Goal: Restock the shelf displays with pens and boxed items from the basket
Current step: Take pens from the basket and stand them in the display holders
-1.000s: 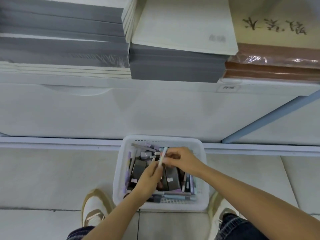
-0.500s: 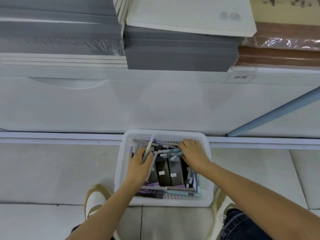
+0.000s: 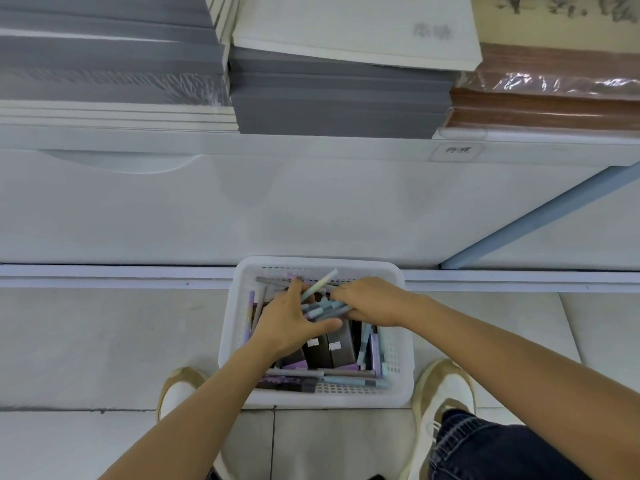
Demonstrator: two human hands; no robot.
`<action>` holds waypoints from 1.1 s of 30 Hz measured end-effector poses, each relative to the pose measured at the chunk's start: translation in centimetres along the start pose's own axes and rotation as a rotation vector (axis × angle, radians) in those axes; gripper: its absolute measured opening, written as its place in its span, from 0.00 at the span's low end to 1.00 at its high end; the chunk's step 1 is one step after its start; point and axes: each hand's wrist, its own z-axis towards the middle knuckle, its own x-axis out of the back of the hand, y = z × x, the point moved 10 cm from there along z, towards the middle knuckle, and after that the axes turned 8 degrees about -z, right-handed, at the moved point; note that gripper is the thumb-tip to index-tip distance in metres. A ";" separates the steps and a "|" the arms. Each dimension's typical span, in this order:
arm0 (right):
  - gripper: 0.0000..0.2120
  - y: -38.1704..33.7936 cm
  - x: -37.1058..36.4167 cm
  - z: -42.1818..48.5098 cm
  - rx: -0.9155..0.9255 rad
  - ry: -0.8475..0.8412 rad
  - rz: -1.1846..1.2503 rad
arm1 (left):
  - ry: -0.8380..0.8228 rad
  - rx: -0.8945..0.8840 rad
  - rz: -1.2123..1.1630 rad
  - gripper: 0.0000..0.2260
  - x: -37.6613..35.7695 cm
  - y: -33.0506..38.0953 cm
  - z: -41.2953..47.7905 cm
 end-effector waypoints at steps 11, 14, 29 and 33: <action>0.07 0.0 -0.2 -0.6 -0.046 -0.069 0.462 | -0.219 0.007 0.046 0.11 -2.0 -1.6 -0.4; 0.04 0.3 -0.5 -0.7 -0.037 -0.085 0.536 | -0.253 0.007 0.056 0.09 -2.2 -2.1 -0.6; 0.21 4.9 -2.8 -1.9 -0.506 0.143 1.234 | -0.251 0.125 -0.426 0.08 -0.9 -3.2 -2.2; 0.20 0.9 -3.5 0.0 -0.465 0.201 1.450 | -0.248 0.116 -0.523 0.10 -1.7 -1.8 -2.6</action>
